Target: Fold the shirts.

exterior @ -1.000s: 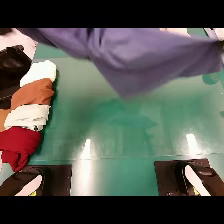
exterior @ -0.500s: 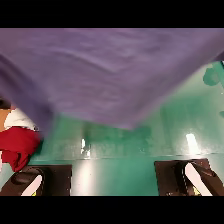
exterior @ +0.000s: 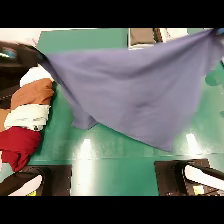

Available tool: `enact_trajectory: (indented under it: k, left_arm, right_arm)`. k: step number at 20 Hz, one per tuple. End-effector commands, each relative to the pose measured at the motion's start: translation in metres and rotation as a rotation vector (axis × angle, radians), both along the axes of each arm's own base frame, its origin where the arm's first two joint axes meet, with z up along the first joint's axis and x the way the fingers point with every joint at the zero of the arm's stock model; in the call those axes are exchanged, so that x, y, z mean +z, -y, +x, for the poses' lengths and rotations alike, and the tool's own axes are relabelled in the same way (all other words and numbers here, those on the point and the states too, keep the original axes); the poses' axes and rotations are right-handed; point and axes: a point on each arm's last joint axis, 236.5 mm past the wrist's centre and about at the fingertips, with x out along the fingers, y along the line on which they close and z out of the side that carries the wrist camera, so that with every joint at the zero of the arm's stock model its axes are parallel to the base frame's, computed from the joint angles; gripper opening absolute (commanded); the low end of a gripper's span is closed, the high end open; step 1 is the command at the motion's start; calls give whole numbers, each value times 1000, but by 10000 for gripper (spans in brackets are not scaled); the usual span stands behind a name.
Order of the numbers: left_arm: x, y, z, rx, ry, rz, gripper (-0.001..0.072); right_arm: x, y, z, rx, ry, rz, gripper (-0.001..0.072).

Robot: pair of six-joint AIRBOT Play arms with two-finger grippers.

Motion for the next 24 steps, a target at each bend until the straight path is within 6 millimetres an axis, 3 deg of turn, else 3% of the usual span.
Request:
enact_trajectory:
  k: [1, 4, 7, 8, 9, 10, 11, 14, 18, 21, 24]
  left_arm:
    - [-109, 4, 51, -4, -139, 28, 27]
    - [-138, -4, 107, 77, -39, 30, 26]
    - [-131, -11, 134, 133, 64, 20, 28]
    - [-125, -12, 138, 136, 82, 19, 46]
    - [-119, -13, 140, 138, 95, 27, 295]
    - [-112, -14, 140, 133, 97, 38, 509]
    - [-105, -18, 137, 124, 82, 53, 499]
    - [-98, -54, 109, 184, -78, 23, 499]
    - [-146, -98, 52, 239, -345, 18, 499]
    - [-185, -101, 12, 258, -452, 13, 499]
    - [-215, -84, -23, 262, -536, -54, 499]
  right_arm:
    - [-115, -25, 49, 55, -209, -43, 15]
    - [-155, -40, 84, 32, -216, -11, 15]
    - [-159, -40, 101, 11, -173, -5, 18]
    - [-154, -37, 104, 1, -154, -4, 83]
    - [-148, -31, 107, -9, -139, -4, 298]
    - [-139, -27, 106, -10, -137, -1, 377]
    - [-131, -23, 99, -4, -158, 3, 378]
    - [-130, -2, 52, 18, -317, 7, 377]
    - [-158, 26, -16, -53, -452, 40, 376]
    - [-199, 35, -81, -123, -574, 87, 376]
    - [-253, 30, -157, -182, -742, 153, 378]
